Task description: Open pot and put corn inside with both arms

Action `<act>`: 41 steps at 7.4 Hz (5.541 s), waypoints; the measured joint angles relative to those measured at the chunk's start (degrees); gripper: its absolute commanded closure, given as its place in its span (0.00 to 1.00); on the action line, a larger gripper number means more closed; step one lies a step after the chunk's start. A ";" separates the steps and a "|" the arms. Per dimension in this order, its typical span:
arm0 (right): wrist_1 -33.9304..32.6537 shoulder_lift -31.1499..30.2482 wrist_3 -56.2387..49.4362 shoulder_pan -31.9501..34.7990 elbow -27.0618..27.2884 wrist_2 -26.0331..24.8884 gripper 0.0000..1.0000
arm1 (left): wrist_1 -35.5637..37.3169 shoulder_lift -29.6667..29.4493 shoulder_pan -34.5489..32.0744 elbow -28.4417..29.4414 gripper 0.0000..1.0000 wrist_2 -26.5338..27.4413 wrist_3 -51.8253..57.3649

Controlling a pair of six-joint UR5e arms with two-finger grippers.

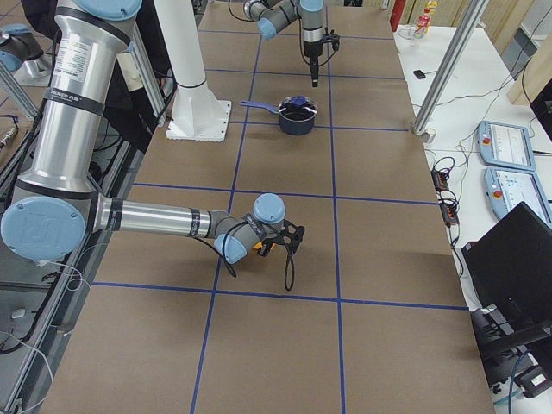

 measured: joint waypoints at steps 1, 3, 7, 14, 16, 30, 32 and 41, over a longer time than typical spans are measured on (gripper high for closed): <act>-1.54 1.14 -0.04 1.57 0.05 1.69 0.51 | 0.00 0.01 0.20 0.14 0.02 0.04 -0.02; -3.25 2.38 -0.07 3.37 0.11 3.59 0.54 | -0.30 -0.01 0.97 0.74 0.02 0.87 -0.16; -7.74 6.49 -0.15 6.55 0.26 5.58 0.54 | -2.55 -0.30 2.80 3.86 0.02 1.83 -0.74; -13.38 10.91 -1.13 9.35 0.29 6.07 0.54 | -2.85 0.12 7.42 4.50 0.35 4.73 -2.89; -13.43 11.19 -1.13 9.44 0.27 6.07 0.55 | -2.85 0.30 7.53 4.49 0.49 4.79 -2.90; -43.75 40.10 19.25 1.54 9.93 1.31 0.54 | -12.74 33.31 -6.41 -16.91 0.51 -4.13 23.98; -43.76 44.12 25.60 -3.26 9.83 -2.61 0.54 | -15.80 38.61 -9.96 -16.44 0.51 -6.05 29.54; -45.36 55.07 38.55 -18.25 6.12 -16.60 0.54 | -40.41 51.91 -18.63 -2.78 0.50 -15.17 38.46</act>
